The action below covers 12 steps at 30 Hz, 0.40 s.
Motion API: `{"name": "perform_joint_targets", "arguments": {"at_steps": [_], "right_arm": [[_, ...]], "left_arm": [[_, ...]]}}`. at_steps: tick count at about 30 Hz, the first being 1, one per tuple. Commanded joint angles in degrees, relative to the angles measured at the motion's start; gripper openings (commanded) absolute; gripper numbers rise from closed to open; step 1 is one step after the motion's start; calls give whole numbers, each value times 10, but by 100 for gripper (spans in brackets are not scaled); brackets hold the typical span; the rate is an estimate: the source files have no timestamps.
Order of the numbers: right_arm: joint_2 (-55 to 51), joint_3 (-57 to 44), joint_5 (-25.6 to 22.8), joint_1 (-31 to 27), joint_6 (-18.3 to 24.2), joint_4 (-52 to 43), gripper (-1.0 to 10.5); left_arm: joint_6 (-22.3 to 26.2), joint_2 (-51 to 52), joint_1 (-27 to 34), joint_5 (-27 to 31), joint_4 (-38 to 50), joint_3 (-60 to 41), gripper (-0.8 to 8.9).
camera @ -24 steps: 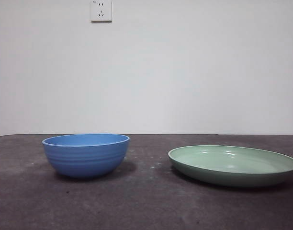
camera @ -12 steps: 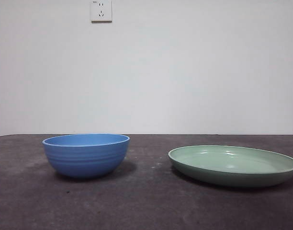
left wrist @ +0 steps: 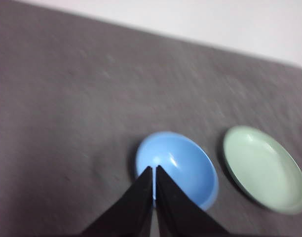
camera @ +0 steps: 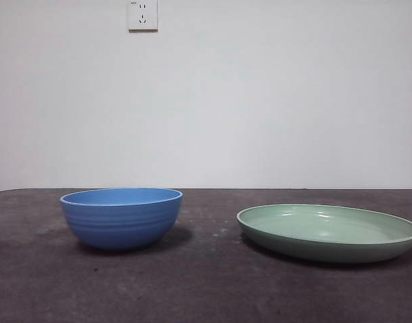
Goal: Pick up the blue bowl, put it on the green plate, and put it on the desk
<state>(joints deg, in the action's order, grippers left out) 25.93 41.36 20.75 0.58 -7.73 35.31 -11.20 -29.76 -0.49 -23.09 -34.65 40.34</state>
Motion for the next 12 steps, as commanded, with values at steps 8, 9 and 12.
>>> {"name": "perform_joint_targets", "arguments": {"at_steps": [8,9,12], "right_arm": [[157,116,84,2,107,167,8],[166,120,85,3,113,180,8],[185,126,84,14,123,211,9]], "left_arm": [[106,-121,-24,-96,-132,92,8],[112,-127,-30,-99,-142,96,8],[125,-137,-49,-100,-162,102,8]]}}
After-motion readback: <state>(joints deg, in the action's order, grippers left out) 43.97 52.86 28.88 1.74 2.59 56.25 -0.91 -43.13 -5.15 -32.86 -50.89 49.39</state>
